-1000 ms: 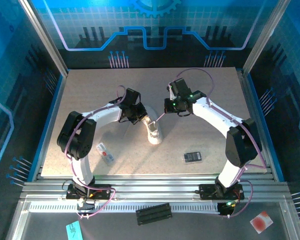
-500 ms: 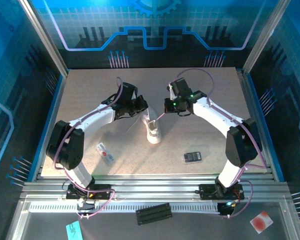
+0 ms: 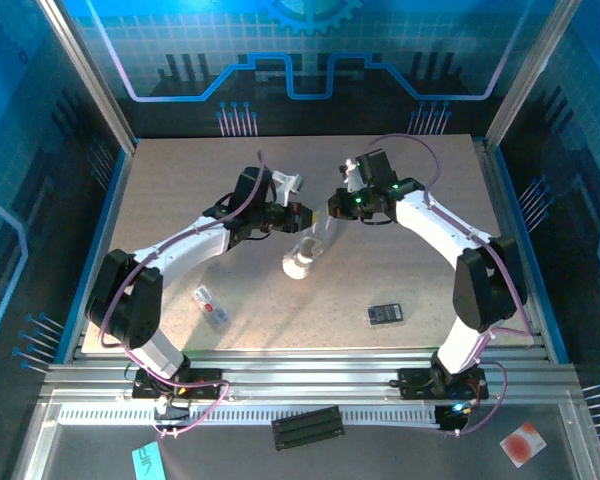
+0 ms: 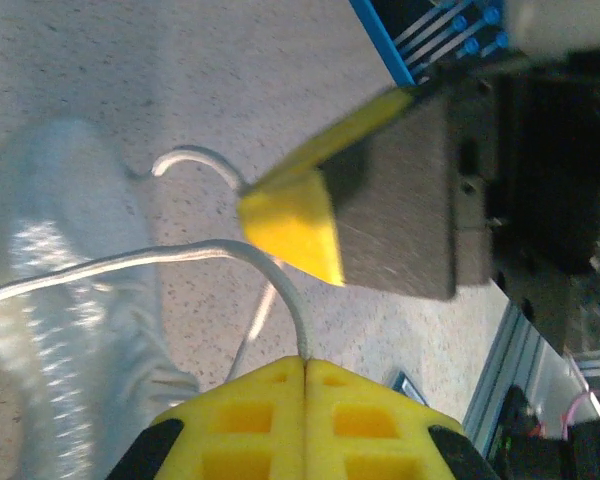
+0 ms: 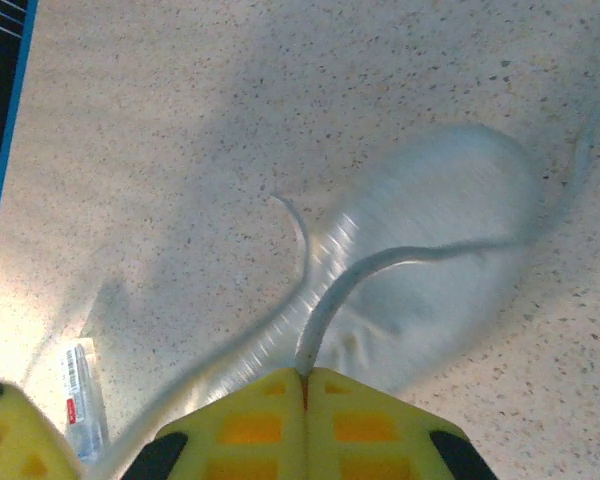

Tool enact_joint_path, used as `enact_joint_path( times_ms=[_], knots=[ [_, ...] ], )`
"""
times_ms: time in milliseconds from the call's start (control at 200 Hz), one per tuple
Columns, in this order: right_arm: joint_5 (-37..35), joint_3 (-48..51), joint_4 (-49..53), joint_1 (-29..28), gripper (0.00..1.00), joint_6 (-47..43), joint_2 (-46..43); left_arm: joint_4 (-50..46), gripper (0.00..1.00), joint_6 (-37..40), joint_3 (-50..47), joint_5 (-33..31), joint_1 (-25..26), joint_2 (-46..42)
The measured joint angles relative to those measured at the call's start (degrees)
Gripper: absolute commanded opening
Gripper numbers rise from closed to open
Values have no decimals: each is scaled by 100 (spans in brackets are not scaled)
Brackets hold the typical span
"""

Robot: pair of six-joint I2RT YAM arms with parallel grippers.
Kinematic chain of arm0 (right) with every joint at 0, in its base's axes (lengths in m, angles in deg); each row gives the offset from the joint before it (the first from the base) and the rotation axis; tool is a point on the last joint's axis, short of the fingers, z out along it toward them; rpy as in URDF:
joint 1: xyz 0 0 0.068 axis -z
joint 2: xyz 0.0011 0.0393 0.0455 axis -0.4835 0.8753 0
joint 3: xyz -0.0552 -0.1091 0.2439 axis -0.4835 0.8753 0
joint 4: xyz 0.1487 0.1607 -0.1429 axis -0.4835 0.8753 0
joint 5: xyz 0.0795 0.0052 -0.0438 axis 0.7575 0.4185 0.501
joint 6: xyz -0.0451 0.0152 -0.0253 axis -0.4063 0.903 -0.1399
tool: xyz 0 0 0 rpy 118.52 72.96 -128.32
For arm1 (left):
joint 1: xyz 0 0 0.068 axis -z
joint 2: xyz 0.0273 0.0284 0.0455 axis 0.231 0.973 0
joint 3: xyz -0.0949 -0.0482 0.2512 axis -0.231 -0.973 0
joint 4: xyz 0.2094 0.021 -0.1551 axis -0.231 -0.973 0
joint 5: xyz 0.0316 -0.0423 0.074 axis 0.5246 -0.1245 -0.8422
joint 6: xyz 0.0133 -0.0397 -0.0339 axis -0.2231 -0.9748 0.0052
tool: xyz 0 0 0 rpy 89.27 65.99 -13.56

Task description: Tie the shoes

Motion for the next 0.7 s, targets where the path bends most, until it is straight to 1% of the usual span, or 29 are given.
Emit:
enact_joint_path(
  times_ms=[130, 310, 505, 700],
  knots=[
    [127, -68, 48, 24, 0, 39, 188, -212, 0, 372, -13, 227, 85, 0],
    [269, -317, 236, 26, 0, 13, 321, -24, 0, 660, -393, 479, 184, -28],
    [544, -411, 328, 50, 0, -155, 337, 4, 0, 1174, -483, 535, 251, -28],
    [1060, -361, 321, 136, 0, -498, 337, 0, 0, 1823, -483, 542, 260, -31]
  ],
)
